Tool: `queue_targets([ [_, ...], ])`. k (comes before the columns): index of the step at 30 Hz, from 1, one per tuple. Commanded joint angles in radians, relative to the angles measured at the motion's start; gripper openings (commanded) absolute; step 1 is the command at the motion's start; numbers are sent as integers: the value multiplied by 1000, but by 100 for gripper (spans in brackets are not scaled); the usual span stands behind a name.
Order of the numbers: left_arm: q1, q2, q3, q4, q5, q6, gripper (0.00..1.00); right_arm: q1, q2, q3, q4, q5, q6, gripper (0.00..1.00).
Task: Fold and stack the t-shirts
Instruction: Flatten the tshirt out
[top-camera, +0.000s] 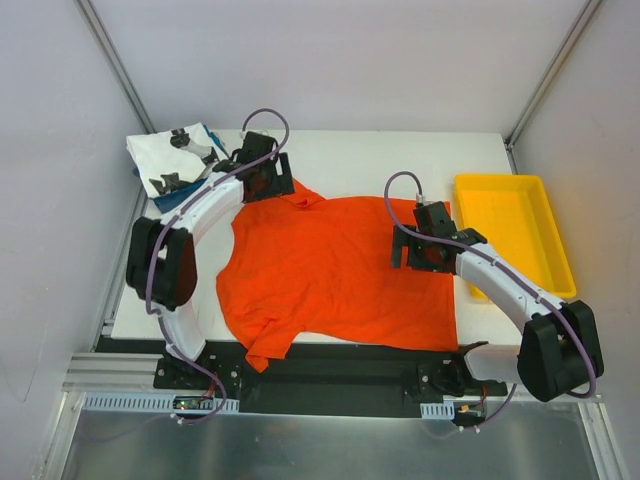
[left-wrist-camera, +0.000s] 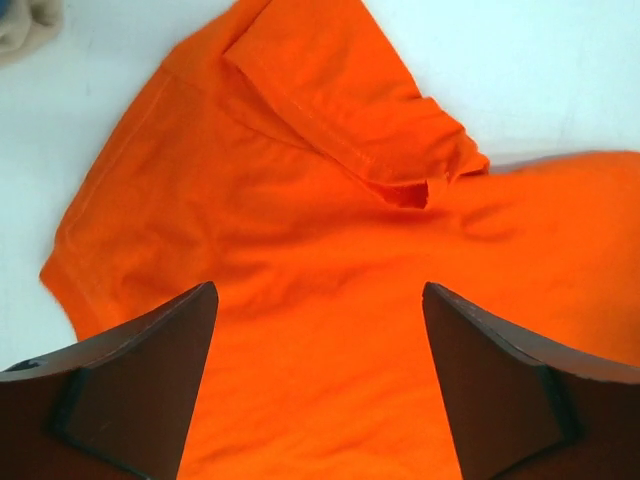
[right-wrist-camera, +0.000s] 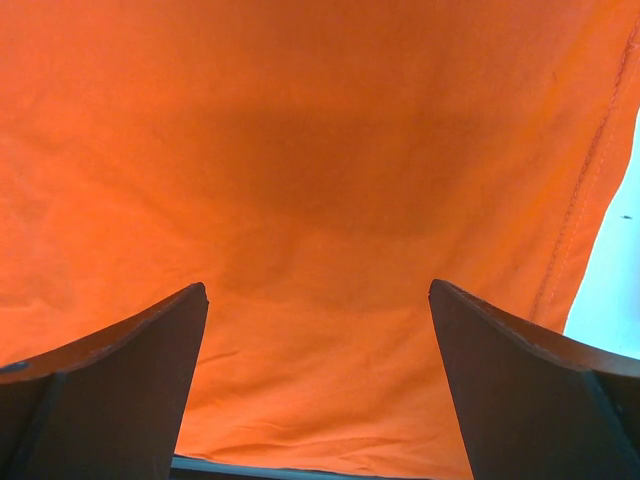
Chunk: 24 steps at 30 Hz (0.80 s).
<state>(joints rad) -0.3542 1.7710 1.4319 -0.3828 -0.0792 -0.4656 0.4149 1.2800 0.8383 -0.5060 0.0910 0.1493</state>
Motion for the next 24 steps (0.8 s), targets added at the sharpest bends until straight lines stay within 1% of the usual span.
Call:
queue_targets([
  [1,1,157,156,-7,-22,15,79,2,-28,-10,52,3,12,97],
  [2,3,183,182,-11,-45,16,74,2,-27,-11,49,6,7,97],
  [4,14,249,257,-22,-48,24,70,2,-21,-18,47,13,1,97],
  [5,17,267,275,-24,-56,28,66,2,-19,-19,46,15,-1,97],
  [8,26,335,363,-30,-53,47,58,4,-2,-24,44,27,-7,97],
  [9,27,347,374,-33,-51,50,53,2,2,-25,41,30,-7,97],
  [11,32,373,378,-42,-54,45,49,2,22,-24,38,33,-8,97],
  [15,40,401,371,-47,-65,48,50,4,53,-21,38,41,-13,97],
  [19,44,400,345,-53,-105,48,52,4,73,-11,34,44,-17,97],
  [24,57,432,364,-53,-82,36,51,2,84,-10,37,44,-17,97],
])
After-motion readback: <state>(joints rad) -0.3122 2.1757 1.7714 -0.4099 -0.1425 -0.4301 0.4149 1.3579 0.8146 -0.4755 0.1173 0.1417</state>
